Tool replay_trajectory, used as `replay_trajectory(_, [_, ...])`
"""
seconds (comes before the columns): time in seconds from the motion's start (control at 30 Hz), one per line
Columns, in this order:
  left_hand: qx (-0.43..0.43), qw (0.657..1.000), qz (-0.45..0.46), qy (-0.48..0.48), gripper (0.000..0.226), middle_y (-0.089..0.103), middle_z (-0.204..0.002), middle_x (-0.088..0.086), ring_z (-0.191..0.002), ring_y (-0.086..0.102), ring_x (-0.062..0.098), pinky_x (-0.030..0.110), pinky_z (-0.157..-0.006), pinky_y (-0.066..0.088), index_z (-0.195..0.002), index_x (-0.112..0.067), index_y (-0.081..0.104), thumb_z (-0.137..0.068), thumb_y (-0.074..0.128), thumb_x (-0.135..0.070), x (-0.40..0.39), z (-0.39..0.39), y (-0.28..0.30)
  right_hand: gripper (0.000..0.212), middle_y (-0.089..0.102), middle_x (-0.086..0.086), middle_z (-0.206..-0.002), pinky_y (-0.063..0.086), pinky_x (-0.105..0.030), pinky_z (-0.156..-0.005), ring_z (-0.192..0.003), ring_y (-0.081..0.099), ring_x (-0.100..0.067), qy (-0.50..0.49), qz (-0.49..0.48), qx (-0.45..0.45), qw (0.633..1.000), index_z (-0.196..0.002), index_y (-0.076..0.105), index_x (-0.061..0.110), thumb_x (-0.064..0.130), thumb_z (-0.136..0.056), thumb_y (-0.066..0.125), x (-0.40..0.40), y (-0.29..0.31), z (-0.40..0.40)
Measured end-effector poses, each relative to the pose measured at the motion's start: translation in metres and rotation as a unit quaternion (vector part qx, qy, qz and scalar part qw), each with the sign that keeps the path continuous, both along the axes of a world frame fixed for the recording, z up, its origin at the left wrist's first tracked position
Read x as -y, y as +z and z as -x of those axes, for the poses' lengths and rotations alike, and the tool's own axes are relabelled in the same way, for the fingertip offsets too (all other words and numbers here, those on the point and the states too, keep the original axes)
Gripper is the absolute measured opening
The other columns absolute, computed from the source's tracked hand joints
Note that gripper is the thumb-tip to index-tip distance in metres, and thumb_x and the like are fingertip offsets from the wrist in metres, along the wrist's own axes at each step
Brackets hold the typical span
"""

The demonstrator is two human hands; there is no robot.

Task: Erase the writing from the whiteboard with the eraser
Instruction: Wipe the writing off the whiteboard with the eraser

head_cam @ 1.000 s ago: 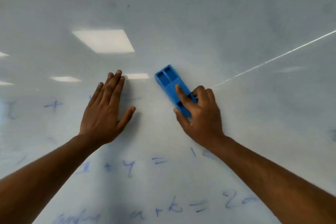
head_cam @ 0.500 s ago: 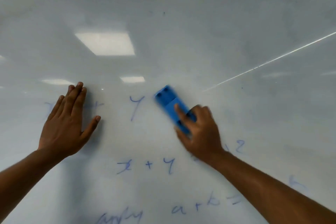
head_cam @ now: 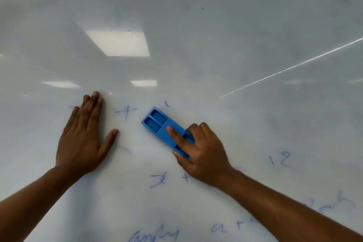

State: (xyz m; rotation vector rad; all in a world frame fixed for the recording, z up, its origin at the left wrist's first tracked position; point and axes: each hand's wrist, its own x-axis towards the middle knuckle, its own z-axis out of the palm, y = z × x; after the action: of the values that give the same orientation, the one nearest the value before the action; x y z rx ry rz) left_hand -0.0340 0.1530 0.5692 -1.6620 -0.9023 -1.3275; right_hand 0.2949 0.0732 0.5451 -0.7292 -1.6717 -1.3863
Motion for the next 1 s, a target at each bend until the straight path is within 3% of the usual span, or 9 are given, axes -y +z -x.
replay_trajectory(0.07, [0.000, 1.000, -0.004, 0.001, 0.088, 0.011, -0.182, 0.006, -0.169, 0.003, 0.017, 0.028, -0.136, -0.001, -0.173, -0.006, 0.018, -0.103, 0.039, -0.056, -0.001, 0.000, -0.001, 0.060, 0.054, -0.014, -0.099, 0.049, -0.045, -0.070, -0.083, 0.050, -0.032, 0.004, -0.012, -0.036, 0.999, -0.151, 0.049, 0.023, 0.043, -0.096, 0.060, 0.003, 0.017, -0.016])
replay_trajectory(0.23, [0.008, 1.000, -0.010, -0.002, 0.088, 0.013, -0.182, 0.007, -0.169, 0.007, 0.020, 0.031, -0.137, 0.001, -0.172, -0.005, 0.019, -0.103, 0.039, -0.055, -0.001, 0.000, -0.003, 0.066, 0.050, -0.018, -0.103, 0.048, -0.040, -0.076, -0.092, 0.051, -0.035, 0.030, -0.068, -0.363, 0.929, -0.153, 0.047, 0.019, 0.037, -0.093, 0.067, 0.009, 0.065, -0.031])
replay_trajectory(0.3, [0.007, 1.000, -0.012, -0.002, 0.087, 0.014, -0.182, 0.007, -0.169, 0.007, 0.020, 0.031, -0.137, 0.001, -0.172, -0.005, 0.019, -0.103, 0.039, -0.055, -0.001, 0.000, -0.003, 0.067, 0.049, -0.017, -0.102, 0.047, -0.040, -0.075, -0.091, 0.050, -0.035, 0.031, -0.064, -0.311, 0.948, -0.153, 0.046, 0.019, 0.037, -0.093, 0.067, 0.002, 0.048, -0.004])
replay_trajectory(0.47, [0.005, 1.000, 0.004, 0.007, 0.088, 0.012, -0.182, 0.006, -0.169, 0.005, 0.017, 0.029, -0.137, 0.001, -0.173, -0.007, 0.018, -0.103, 0.038, -0.057, 0.000, 0.002, -0.002, 0.060, 0.058, -0.015, -0.100, 0.047, -0.043, -0.068, -0.082, 0.051, -0.033, -0.010, 0.013, 0.053, 0.998, -0.152, 0.048, 0.022, 0.040, -0.096, 0.061, -0.003, 0.002, 0.024])
replay_trajectory(0.53, [0.001, 1.000, 0.003, 0.010, 0.088, 0.012, -0.182, 0.006, -0.169, 0.003, 0.016, 0.029, -0.137, 0.001, -0.173, -0.006, 0.018, -0.103, 0.038, -0.056, 0.001, 0.001, -0.002, 0.060, 0.058, -0.015, -0.101, 0.047, -0.045, -0.070, -0.082, 0.052, -0.033, -0.019, -0.009, 0.021, 1.000, -0.151, 0.050, 0.026, 0.042, -0.094, 0.061, 0.000, 0.029, 0.000])
replay_trajectory(0.67, [0.002, 1.000, 0.001, 0.019, 0.087, 0.011, -0.182, 0.005, -0.169, 0.005, 0.018, 0.032, -0.137, 0.003, -0.172, -0.006, 0.017, -0.104, 0.039, -0.055, 0.001, 0.000, -0.006, 0.065, 0.051, -0.018, -0.105, 0.051, -0.047, -0.078, -0.093, 0.051, -0.036, 0.010, -0.058, -0.294, 0.954, -0.154, 0.044, 0.023, 0.042, -0.095, 0.062, 0.009, 0.083, -0.041])
replay_trajectory(0.73, [0.004, 1.000, 0.005, 0.029, 0.087, 0.010, -0.182, 0.004, -0.169, 0.005, 0.018, 0.031, -0.137, 0.003, -0.173, -0.006, 0.016, -0.104, 0.038, -0.055, 0.002, -0.001, -0.006, 0.066, 0.049, -0.017, -0.106, 0.051, -0.043, -0.078, -0.094, 0.049, -0.034, 0.025, -0.067, -0.342, 0.937, -0.155, 0.042, 0.022, 0.043, -0.095, 0.060, 0.002, 0.080, -0.027])
replay_trajectory(0.87, [-0.001, 0.998, 0.028, 0.049, 0.088, 0.008, -0.182, 0.005, -0.169, -0.003, 0.013, 0.028, -0.136, -0.001, -0.173, -0.006, 0.015, -0.104, 0.036, -0.057, 0.008, 0.000, 0.000, 0.063, 0.053, -0.016, -0.098, 0.049, -0.044, -0.073, -0.085, 0.051, -0.034, 0.047, -0.021, -0.126, 0.991, -0.152, 0.047, 0.021, 0.038, -0.094, 0.064, -0.009, 0.018, 0.038])
replay_trajectory(1.0, [-0.006, 0.997, 0.038, 0.072, 0.091, 0.006, -0.182, 0.006, -0.168, -0.009, 0.010, 0.027, -0.135, -0.005, -0.172, -0.004, 0.015, -0.104, 0.035, -0.060, 0.018, 0.005, -0.002, 0.061, 0.060, -0.014, -0.098, 0.046, -0.041, -0.067, -0.081, 0.054, -0.033, 0.019, 0.005, 0.030, 0.999, -0.149, 0.052, 0.025, 0.040, -0.091, 0.064, -0.005, -0.001, 0.031])
